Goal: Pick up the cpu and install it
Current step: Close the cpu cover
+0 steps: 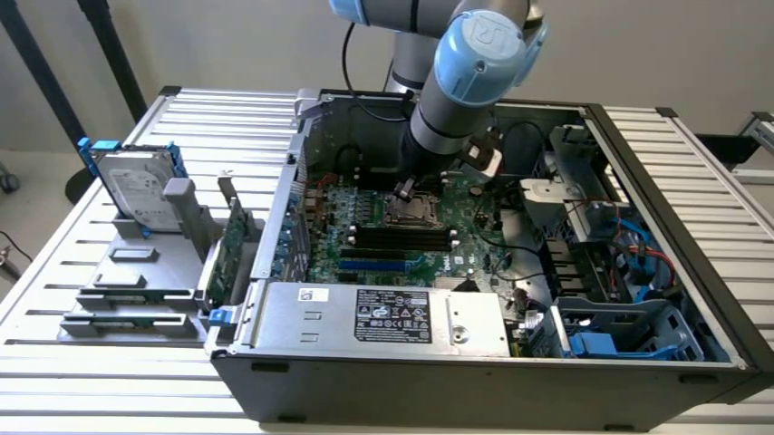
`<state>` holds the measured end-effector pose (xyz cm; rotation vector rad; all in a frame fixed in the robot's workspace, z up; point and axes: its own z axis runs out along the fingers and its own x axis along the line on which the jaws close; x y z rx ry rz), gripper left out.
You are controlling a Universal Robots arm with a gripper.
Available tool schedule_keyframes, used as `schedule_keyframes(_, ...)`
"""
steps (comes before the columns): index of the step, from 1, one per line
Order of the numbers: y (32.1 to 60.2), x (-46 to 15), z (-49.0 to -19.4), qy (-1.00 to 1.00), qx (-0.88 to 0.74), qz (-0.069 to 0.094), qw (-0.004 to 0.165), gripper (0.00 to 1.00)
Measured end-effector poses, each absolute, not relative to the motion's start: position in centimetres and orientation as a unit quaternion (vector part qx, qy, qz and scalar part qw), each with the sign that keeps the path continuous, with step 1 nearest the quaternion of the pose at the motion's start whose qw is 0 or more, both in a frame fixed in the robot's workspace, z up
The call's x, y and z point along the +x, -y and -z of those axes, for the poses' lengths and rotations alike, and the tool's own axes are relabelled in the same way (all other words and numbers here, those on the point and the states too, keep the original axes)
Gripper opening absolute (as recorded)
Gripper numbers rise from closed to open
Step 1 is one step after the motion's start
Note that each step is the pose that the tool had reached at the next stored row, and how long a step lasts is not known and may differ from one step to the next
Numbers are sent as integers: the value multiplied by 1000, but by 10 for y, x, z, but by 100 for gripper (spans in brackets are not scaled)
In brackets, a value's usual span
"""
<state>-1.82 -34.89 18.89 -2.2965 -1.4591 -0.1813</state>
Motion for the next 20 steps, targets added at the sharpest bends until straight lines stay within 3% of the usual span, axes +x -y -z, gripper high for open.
schedule_keyframes(20, 349, -18, -189, 524, -825, 62, 202, 11)
